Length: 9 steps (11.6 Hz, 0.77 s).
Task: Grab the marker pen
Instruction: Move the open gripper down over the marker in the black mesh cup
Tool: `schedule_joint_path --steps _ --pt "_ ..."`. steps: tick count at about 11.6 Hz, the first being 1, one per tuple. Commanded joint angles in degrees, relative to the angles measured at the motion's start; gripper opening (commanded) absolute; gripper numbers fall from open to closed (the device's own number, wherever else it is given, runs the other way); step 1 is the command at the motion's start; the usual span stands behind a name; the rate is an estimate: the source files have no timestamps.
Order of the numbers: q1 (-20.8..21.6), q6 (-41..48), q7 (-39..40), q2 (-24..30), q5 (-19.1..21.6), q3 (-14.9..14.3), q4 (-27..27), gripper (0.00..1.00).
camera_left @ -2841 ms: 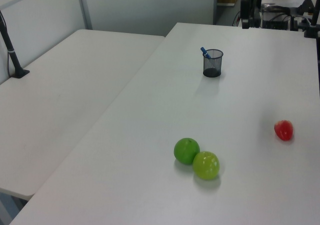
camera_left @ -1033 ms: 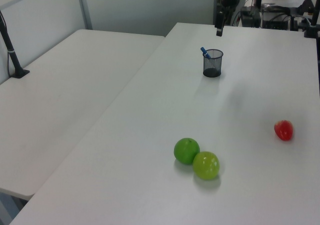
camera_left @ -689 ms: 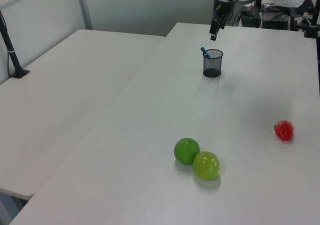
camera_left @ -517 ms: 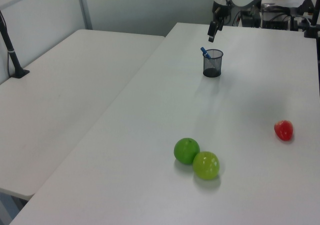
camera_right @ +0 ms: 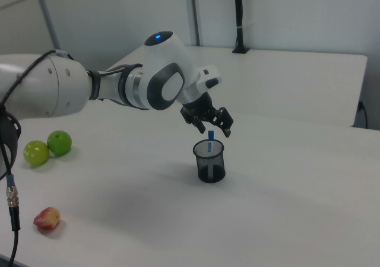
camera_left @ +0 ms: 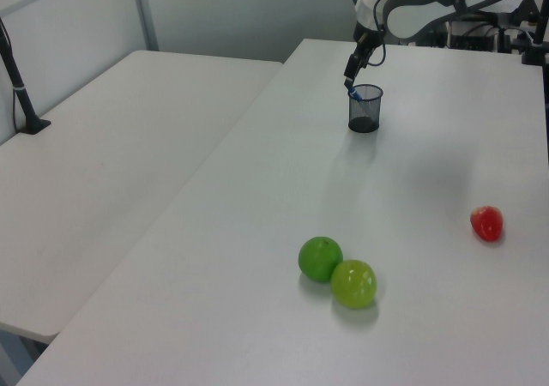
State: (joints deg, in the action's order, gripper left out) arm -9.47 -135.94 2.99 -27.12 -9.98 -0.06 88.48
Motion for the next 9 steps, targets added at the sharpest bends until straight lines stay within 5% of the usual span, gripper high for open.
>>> schedule_joint_path --steps 1,5,9 --pt "0.24 -1.87 0.44 -0.74 0.57 0.23 -0.68 0.82" --pt "0.59 -1.87 0.87 -1.09 0.49 0.49 -0.33 0.46" --pt "0.51 -1.78 0.79 -1.09 0.57 0.58 -0.33 0.30"
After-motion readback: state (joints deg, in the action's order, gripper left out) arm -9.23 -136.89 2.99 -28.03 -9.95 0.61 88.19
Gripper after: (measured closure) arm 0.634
